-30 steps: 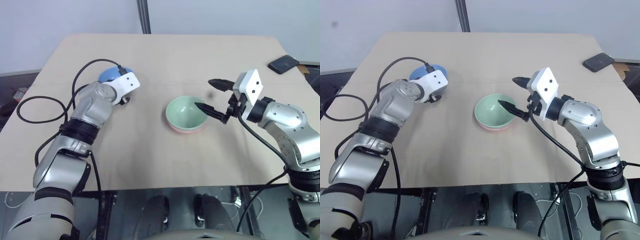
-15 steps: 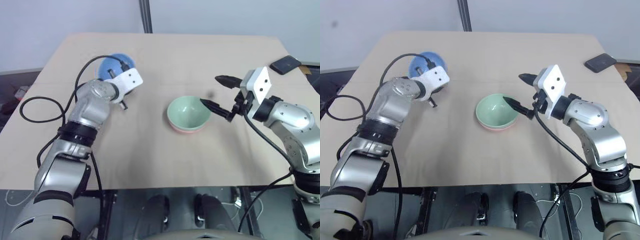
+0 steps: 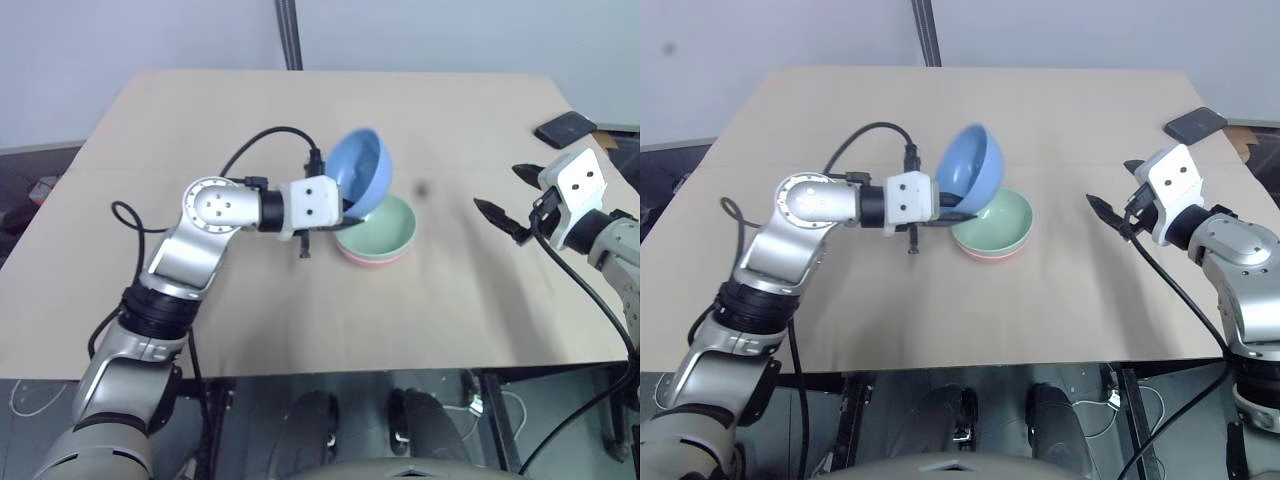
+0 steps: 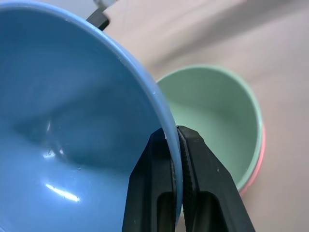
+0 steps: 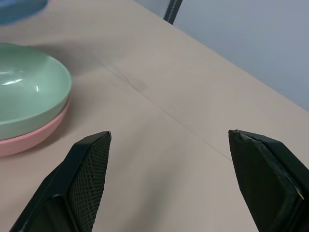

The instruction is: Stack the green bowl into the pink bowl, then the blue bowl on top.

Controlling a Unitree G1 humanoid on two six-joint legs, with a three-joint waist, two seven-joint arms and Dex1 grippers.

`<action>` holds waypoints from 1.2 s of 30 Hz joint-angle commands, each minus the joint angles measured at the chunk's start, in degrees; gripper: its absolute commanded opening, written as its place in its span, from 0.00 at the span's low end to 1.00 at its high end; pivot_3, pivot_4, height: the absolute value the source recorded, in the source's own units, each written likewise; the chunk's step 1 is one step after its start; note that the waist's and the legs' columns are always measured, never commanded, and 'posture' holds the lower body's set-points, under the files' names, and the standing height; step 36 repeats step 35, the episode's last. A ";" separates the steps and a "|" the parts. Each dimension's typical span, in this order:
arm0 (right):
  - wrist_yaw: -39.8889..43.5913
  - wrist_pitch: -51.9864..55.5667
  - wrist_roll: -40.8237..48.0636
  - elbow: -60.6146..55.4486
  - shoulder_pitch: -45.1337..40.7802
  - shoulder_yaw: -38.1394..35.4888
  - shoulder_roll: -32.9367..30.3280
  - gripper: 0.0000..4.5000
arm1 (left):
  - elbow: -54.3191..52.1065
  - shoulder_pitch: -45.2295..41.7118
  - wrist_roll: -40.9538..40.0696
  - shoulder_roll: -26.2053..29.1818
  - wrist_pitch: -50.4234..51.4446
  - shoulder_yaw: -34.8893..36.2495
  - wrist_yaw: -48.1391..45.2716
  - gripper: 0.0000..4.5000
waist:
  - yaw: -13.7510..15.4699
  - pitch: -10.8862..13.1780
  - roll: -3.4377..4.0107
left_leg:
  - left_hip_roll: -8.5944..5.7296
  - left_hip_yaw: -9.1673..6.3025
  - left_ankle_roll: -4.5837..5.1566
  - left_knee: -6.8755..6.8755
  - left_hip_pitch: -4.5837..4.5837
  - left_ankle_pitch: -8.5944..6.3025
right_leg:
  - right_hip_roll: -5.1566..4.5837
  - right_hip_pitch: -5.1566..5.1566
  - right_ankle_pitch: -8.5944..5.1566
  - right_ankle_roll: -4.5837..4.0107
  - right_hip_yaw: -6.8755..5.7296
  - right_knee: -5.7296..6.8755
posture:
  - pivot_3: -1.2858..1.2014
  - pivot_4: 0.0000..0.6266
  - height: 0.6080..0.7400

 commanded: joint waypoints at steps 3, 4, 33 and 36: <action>-1.42 0.31 -0.29 -2.36 -0.57 -0.44 0.18 0.91 | 2.06 -1.35 -1.78 -2.85 -3.66 1.09 0.22 0.66 | 0.02 0.00 0.00 | 0.00 -0.01 0.00 0.02 -0.05 0.00 | 0.00 -0.02 0.01 0.01 0.01 -0.01 | 0.52 0.24 0.99; -1.28 0.39 -0.16 -2.44 -0.36 -0.46 0.18 0.91 | 1.74 -1.00 -2.19 -2.80 -3.47 1.98 0.57 0.75 | 0.00 0.00 0.00 | 0.00 -0.02 0.01 0.02 -0.07 -0.01 | 0.00 -0.02 0.01 0.01 -0.01 -0.02 | 0.52 0.24 0.99; 25.48 -3.65 15.24 1.99 16.33 -13.88 -10.92 0.95 | -23.68 45.21 -28.16 7.43 19.69 42.56 10.04 1.00 | 0.06 0.00 0.01 | 0.06 -0.16 0.08 0.01 0.19 -0.08 | -0.17 0.26 -0.13 -0.23 -0.13 -0.09 | 0.52 0.24 0.99; 25.35 -3.57 15.44 2.14 15.91 -13.72 -10.90 0.95 | -23.93 46.21 -28.30 7.77 19.97 42.47 10.28 1.00 | 0.06 -0.01 0.01 | 0.07 -0.16 0.10 0.01 0.20 -0.09 | -0.18 0.26 -0.14 -0.24 -0.13 -0.09 | 0.52 0.24 0.99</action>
